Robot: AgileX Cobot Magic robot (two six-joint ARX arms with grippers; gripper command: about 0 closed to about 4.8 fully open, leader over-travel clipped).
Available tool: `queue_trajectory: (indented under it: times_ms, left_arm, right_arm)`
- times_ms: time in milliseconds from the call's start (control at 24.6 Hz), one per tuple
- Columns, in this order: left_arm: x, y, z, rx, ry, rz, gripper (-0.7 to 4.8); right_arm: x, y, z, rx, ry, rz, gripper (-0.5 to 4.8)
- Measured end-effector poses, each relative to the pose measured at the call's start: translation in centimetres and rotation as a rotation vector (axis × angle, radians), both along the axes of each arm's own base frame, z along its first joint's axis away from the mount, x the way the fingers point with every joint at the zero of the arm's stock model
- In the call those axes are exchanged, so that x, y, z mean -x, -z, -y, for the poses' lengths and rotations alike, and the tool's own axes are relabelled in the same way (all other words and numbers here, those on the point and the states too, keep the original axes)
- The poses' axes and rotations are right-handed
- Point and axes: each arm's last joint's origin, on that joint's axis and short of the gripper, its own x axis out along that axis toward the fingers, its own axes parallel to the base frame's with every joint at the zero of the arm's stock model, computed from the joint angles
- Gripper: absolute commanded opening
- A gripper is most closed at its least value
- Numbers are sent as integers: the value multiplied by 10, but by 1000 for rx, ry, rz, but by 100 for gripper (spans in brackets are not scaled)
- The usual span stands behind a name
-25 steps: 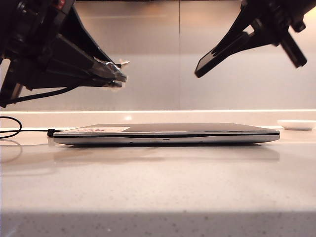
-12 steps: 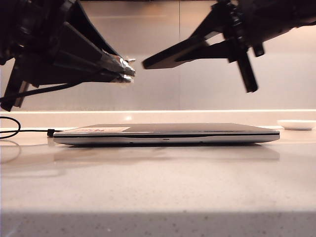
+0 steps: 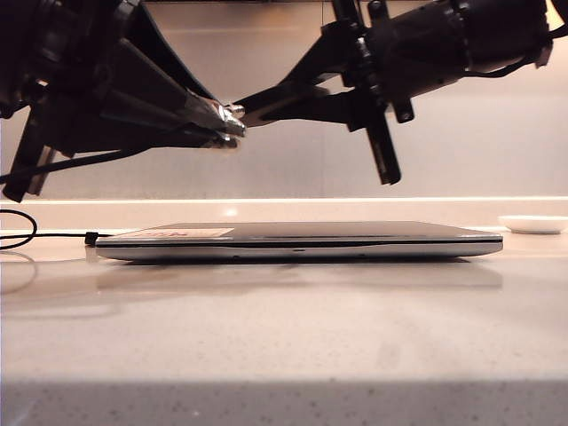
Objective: Pick up the charging cable and the phone, plug the charging cable into the charging port on the phone, and finally place them back on the table.
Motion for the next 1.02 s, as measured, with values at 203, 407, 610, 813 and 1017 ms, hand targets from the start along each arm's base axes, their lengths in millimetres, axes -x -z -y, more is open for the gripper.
queue_trajectory:
  times_ms: [203, 407, 610, 813, 1017]
  left_arm:
    - [0, 0, 0, 0, 2, -1, -6]
    - [0, 0, 0, -1, 2, -2, -6]
    - [0, 0, 0, -1, 2, -2, -6]
    - [0, 0, 0, -1, 2, -2, -6]
    - [0, 0, 0, -1, 2, -1, -6]
  right_arm:
    - [1, 1, -3, -1, -15, -1, -6]
    - [1, 1, -2, 1, -22, 8, -6]
    - [1, 1, -2, 10, -27, 31, -6]
    - [1, 1, -2, 15, -31, 42, -6]
    - [1, 1, -2, 15, -32, 44, -6]
